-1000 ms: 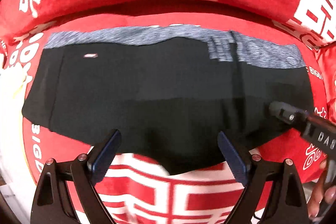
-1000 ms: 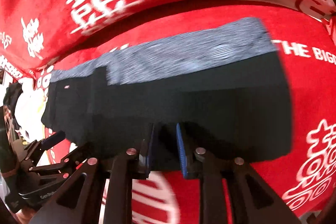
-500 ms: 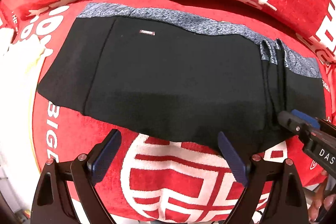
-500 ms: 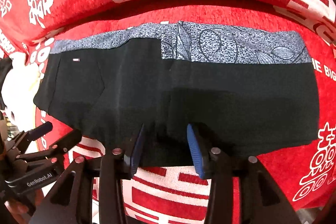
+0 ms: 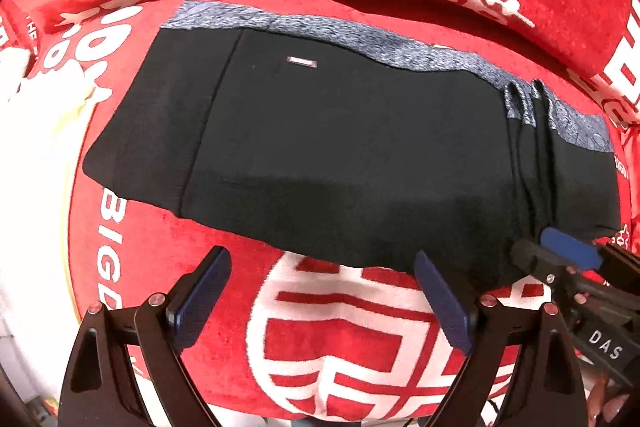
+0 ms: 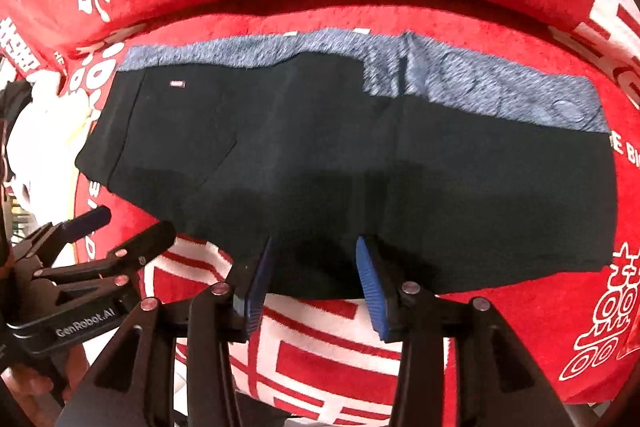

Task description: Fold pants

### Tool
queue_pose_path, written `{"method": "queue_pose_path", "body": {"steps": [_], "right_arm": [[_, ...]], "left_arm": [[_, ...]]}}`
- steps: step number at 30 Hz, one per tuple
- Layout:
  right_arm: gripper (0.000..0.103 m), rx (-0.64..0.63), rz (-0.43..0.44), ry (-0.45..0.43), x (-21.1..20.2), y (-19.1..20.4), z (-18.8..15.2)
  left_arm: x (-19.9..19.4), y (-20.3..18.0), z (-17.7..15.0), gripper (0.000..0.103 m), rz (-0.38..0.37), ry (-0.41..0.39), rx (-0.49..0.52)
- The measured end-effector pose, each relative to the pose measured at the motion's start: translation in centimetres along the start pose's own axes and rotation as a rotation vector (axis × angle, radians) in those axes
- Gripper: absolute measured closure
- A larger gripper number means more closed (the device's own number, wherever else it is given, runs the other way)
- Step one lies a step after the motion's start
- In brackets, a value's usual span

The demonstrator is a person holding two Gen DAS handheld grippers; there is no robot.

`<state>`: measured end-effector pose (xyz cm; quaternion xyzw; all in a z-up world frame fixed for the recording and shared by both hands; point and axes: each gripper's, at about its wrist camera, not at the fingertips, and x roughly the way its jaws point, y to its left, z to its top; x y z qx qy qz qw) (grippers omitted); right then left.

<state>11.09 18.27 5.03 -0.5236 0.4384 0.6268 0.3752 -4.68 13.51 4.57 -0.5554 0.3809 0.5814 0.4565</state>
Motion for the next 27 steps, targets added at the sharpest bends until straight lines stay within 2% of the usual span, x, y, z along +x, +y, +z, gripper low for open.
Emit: {"method": "queue_pose_path", "body": {"steps": [8, 18, 27], "right_arm": [[0.057, -0.032, -0.008, 0.013, 1.0, 1.7, -0.1], [0.056, -0.063, -0.021, 0.025, 1.8, 3.4, 0.8], [0.045, -0.119, -0.034, 0.041, 3.3, 5.9, 1.8]], "left_arm": [[0.3, 2.6, -0.2, 0.009, 0.036, 0.005, -0.013], [-0.6, 7.6, 1.0, 0.009, 0.062, -0.044, -0.051], [0.4, 10.4, 1.4, 0.009, 0.029, -0.053, -0.121]]}}
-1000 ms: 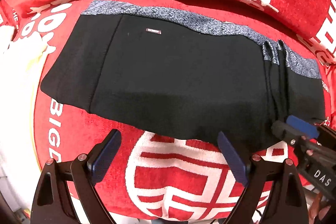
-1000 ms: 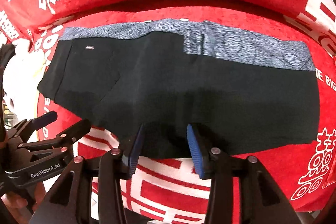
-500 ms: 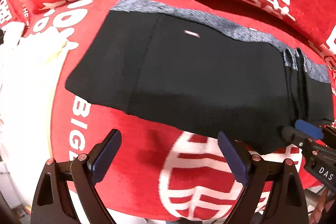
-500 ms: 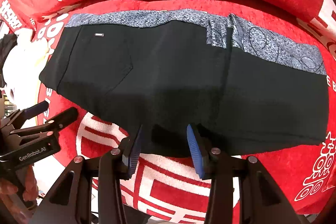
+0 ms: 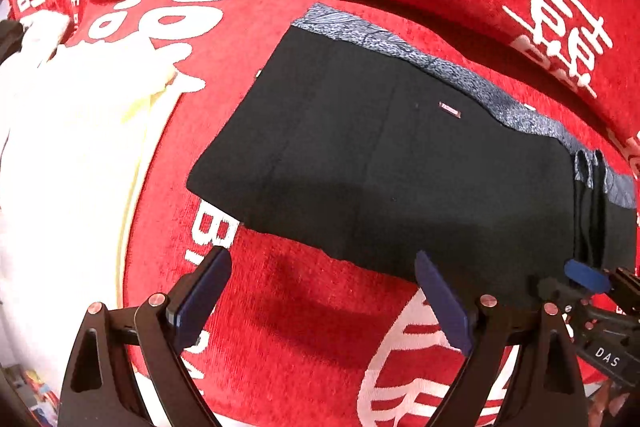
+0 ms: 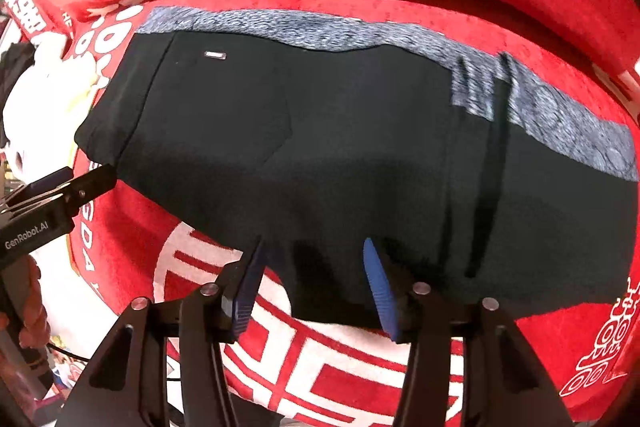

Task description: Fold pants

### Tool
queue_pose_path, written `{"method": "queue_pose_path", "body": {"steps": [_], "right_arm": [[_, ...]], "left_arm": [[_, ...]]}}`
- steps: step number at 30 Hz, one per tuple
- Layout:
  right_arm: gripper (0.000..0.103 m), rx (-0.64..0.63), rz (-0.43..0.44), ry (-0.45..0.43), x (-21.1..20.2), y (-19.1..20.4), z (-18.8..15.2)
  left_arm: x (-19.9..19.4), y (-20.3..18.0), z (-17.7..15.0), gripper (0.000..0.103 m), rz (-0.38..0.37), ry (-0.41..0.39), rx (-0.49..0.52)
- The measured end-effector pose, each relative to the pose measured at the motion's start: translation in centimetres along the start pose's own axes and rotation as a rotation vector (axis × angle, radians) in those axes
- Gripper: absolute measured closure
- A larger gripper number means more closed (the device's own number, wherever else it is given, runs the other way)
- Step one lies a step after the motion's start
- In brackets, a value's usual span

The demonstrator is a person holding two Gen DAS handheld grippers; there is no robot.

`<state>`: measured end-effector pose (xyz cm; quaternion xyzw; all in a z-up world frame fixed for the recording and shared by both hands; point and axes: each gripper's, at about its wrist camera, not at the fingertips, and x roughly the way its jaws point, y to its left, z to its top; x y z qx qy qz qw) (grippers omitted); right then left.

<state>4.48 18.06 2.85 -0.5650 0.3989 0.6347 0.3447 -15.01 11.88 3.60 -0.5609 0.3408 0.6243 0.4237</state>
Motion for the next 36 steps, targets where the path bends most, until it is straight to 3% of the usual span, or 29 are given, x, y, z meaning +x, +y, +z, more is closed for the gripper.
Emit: {"method": "queue_pose_path", "body": {"steps": [10, 15, 19, 36], "right_arm": [[0.035, -0.049, 0.013, 0.022, 1.6, 2.4, 1.2], [0.036, -0.066, -0.006, 0.055, 3.2, 2.4, 0.6], [0.03, -0.077, 0.001, 0.052, 3.4, 2.7, 0.7], [0.027, -0.076, -0.004, 0.056, 3.8, 3.8, 0.7]], "left_arm": [[1.4, 2.9, 0.4, 0.009, -0.102, 0.005, -0.101], [2.2, 4.0, 0.6, 0.009, -0.096, 0.015, -0.126], [2.3, 4.5, 0.6, 0.009, -0.108, 0.013, -0.135], [2.5, 4.4, 0.7, 0.009, -0.156, 0.008, -0.167]]}}
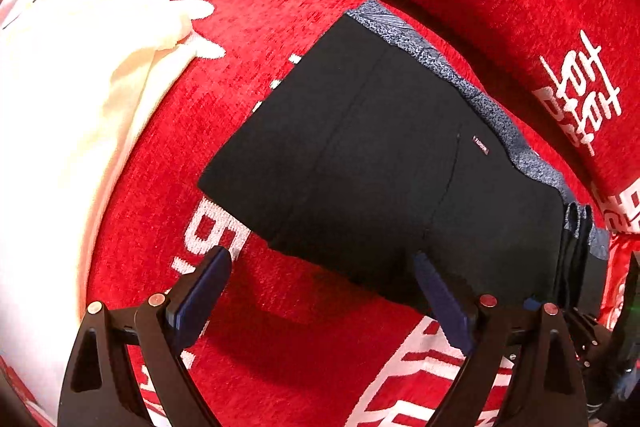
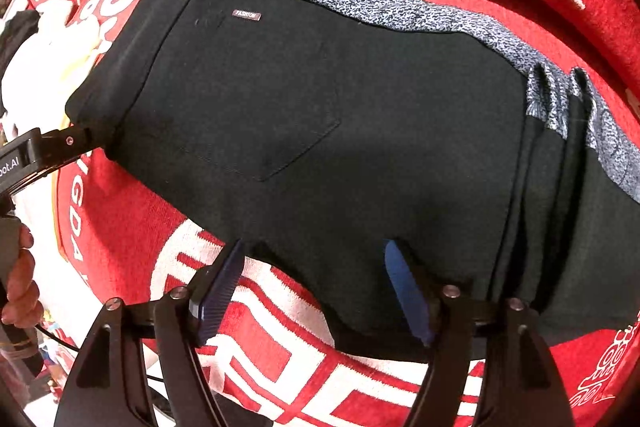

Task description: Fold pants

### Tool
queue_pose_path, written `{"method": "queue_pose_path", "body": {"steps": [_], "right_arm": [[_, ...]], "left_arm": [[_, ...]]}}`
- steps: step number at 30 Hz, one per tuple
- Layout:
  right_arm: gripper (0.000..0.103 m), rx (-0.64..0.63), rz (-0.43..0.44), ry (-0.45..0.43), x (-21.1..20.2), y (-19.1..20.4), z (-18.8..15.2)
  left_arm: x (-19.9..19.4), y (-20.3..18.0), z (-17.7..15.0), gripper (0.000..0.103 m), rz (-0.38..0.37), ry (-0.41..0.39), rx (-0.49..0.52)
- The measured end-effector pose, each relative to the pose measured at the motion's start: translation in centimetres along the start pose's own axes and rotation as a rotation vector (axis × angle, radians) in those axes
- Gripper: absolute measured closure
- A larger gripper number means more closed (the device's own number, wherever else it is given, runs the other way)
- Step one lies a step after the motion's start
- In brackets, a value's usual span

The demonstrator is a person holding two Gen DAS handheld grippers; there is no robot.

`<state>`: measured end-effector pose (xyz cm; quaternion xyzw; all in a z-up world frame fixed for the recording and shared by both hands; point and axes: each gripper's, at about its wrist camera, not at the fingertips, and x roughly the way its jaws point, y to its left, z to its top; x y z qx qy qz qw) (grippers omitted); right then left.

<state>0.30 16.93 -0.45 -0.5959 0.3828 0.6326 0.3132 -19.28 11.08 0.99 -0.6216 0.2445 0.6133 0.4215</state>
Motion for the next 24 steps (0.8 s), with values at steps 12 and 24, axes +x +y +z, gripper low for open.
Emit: {"method": "queue_pose_path", "body": {"steps": [12, 24], "right_arm": [[0.026, -0.004, 0.007, -0.004, 0.3, 0.2, -0.1], [0.025, -0.011, 0.024, -0.028, 0.3, -0.8, -0.7]], "left_arm": [[0.9, 2.2, -0.5, 0.009, -0.218, -0.018, -0.101], [1.3, 3.6, 0.0, 0.002, -0.554, -0.126, -0.261]]}}
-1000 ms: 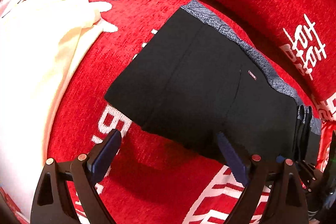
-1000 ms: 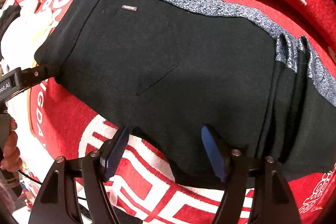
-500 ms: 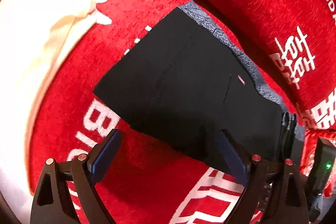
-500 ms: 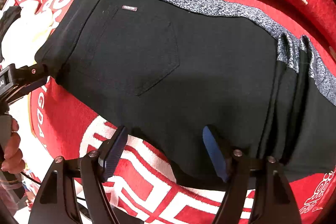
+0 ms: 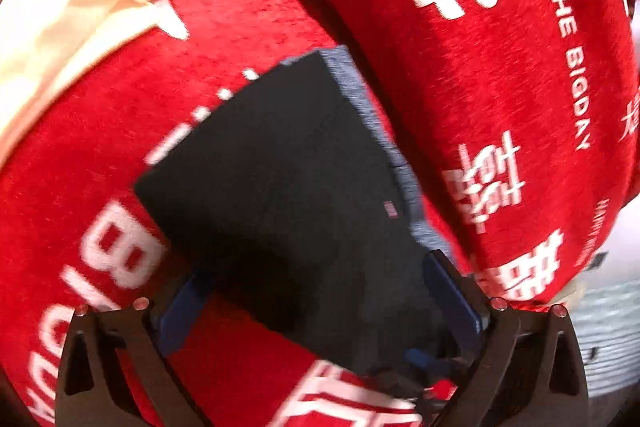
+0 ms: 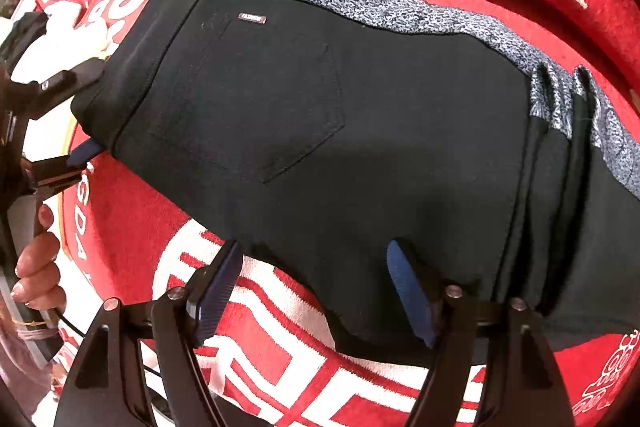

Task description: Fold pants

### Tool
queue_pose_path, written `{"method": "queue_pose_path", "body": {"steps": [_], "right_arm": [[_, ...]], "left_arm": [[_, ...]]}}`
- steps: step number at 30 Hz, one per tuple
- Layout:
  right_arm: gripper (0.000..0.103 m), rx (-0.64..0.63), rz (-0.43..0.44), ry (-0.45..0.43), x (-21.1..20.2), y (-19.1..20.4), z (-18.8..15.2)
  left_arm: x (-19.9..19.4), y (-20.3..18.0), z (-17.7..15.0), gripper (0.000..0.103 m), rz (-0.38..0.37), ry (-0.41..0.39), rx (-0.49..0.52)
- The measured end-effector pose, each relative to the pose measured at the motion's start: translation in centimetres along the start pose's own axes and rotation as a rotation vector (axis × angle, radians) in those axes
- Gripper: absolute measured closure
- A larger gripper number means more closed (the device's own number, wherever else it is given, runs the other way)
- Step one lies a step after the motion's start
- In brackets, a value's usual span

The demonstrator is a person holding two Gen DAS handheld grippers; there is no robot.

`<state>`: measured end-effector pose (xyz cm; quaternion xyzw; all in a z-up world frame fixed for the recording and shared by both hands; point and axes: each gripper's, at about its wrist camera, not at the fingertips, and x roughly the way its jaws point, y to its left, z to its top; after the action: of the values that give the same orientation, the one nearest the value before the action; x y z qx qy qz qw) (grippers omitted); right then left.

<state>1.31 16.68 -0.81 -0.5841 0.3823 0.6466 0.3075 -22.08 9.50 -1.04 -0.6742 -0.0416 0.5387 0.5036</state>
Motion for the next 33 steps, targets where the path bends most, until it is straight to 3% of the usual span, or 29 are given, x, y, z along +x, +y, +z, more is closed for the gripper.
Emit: {"method": "queue_pose_path", "body": {"steps": [1, 2, 4, 6, 7, 8, 10, 11, 12, 14, 18, 22, 25, 29, 33], "right_arm": [[0.025, -0.001, 0.001, -0.002, -0.1, -0.1, -0.1], [0.025, -0.003, 0.004, -0.004, -0.1, -0.2, -0.2], [0.025, -0.004, 0.009, -0.007, -0.3, -0.2, -0.2], [0.025, -0.004, 0.012, -0.008, -0.3, -0.3, -0.2], [0.025, -0.004, 0.013, -0.007, -0.3, -0.4, -0.2], [0.025, -0.003, 0.014, -0.005, -0.3, -0.3, -0.2], [0.025, 0.005, 0.027, -0.006, -0.7, -0.5, -0.3], [0.025, 0.015, 0.04, -0.008, -1.0, -0.8, -0.3], [0.025, 0.026, 0.049, -0.01, -1.4, -1.0, -0.2], [0.025, 0.049, 0.065, -0.023, -2.4, -1.8, 0.2], [0.025, 0.097, 0.107, -0.09, -6.3, -3.3, 2.8], [0.025, 0.086, 0.194, -0.055, -8.7, -2.7, 8.0], [0.02, 0.004, 0.245, -0.011, -9.7, 0.7, 12.1], [0.017, -0.144, 0.306, 0.167, -8.4, 7.2, 17.4], [0.016, -0.253, 0.269, 0.295, -5.1, 12.8, 18.8]], "left_arm": [[0.1, -0.4, -0.1, 0.002, -0.063, 0.013, -0.02], [0.3, -1.0, -0.1, 0.002, -0.074, 0.01, -0.016], [1.0, -2.3, -0.1, 0.002, -0.015, 0.0, 0.052], [2.1, -1.6, 0.2, 0.003, 0.057, 0.028, 0.019], [2.1, -1.3, 0.3, 0.003, 0.056, 0.022, 0.0], [1.6, -1.4, 0.3, 0.01, 0.063, -0.001, -0.007], [1.6, -2.0, 0.3, 0.038, 0.164, -0.011, 0.034], [1.7, -2.1, 0.3, 0.064, 0.234, -0.005, 0.068], [1.9, -2.4, 0.3, 0.069, 0.274, 0.006, 0.101], [2.1, -3.3, 0.1, 0.07, 0.304, -0.003, 0.151], [2.7, -8.8, -3.0, 0.07, 0.507, -0.091, 0.516], [3.8, -12.0, -6.3, 0.07, 0.628, -0.145, 0.771], [4.0, -12.6, -7.1, 0.07, 0.665, -0.16, 0.833], [4.2, -12.6, -7.2, 0.07, 0.692, -0.166, 0.856], [4.4, -12.6, -7.3, 0.07, 0.706, -0.173, 0.88]]}}
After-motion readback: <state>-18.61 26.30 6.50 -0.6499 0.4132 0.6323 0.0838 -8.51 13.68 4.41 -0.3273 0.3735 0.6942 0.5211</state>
